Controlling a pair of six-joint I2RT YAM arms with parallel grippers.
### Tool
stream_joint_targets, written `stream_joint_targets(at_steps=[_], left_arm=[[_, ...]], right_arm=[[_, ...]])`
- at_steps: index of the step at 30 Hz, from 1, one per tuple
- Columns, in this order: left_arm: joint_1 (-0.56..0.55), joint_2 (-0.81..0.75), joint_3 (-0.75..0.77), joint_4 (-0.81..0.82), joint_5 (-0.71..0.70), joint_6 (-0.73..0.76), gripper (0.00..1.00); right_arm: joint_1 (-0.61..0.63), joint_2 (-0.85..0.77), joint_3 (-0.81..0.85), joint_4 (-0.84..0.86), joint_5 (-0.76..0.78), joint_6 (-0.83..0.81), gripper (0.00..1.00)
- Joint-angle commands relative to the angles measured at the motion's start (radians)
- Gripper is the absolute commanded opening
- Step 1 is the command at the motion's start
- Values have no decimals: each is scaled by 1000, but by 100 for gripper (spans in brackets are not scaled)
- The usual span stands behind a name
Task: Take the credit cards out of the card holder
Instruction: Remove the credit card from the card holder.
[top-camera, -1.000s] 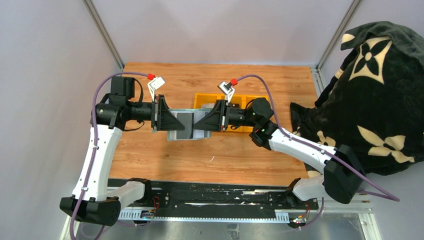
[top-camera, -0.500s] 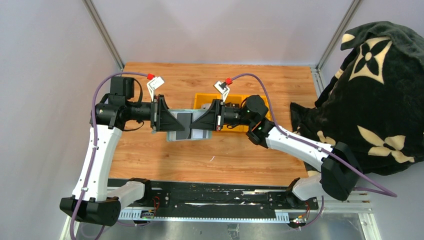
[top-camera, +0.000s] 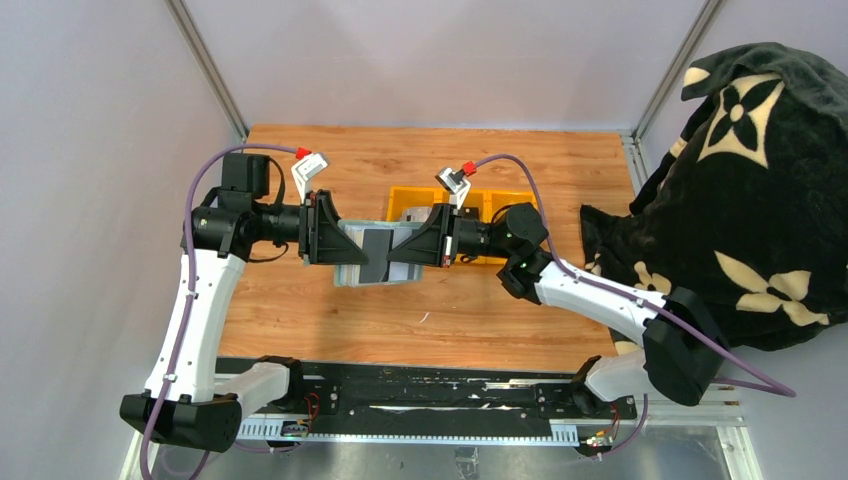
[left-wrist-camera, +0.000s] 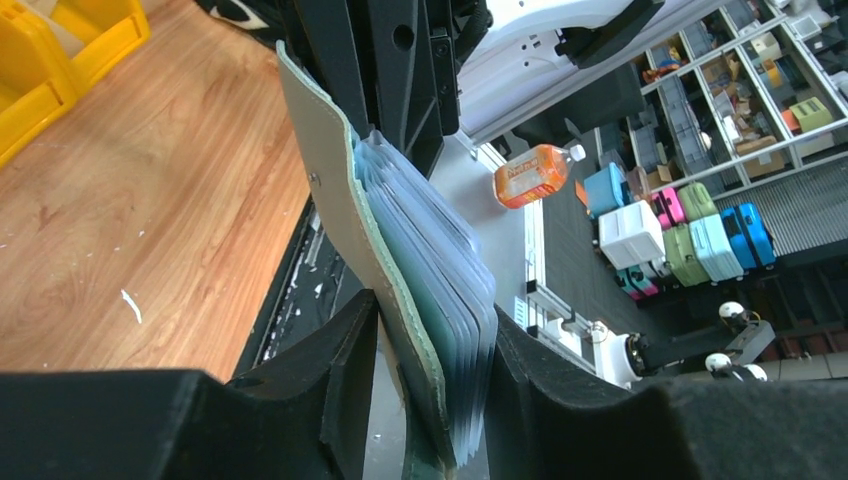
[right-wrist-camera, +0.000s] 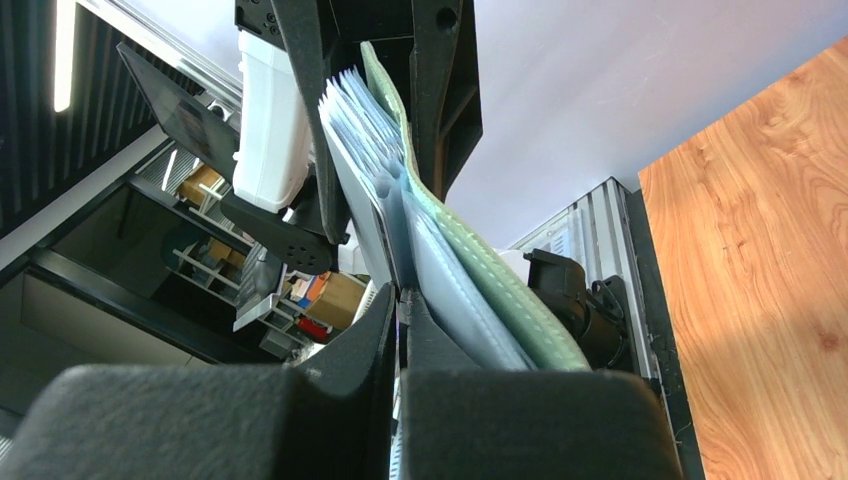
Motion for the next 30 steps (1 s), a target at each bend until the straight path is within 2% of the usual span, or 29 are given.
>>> stream_joint_targets(at_steps=[1,9,23,25,27,29,30], left_arm=[[-9,-13,20,3,107,-26,38],[-7,-2,29,1,92,-29,19],[-3,-1,43,3,73,-32,16],[-3,2,39,-1,57,-30,12],[-3,8,41,-1,24,-32,2],[-3,16,44,-3,-23,-39,0],[-3,19,39,-3,-33,-39,0]], right_arm=[[-25,-29,-39,22,9,13,0],[-26,-41,-40,48,-20,27,0],[-41,-112,-104,2,11,-13,0],[-40,-112,-98,3,10,-10,0],[-35,-108,-87,14,9,-5,0],[-27,-98,-70,18,7,-3,1],[-22,-90,-59,17,9,-2,7]])
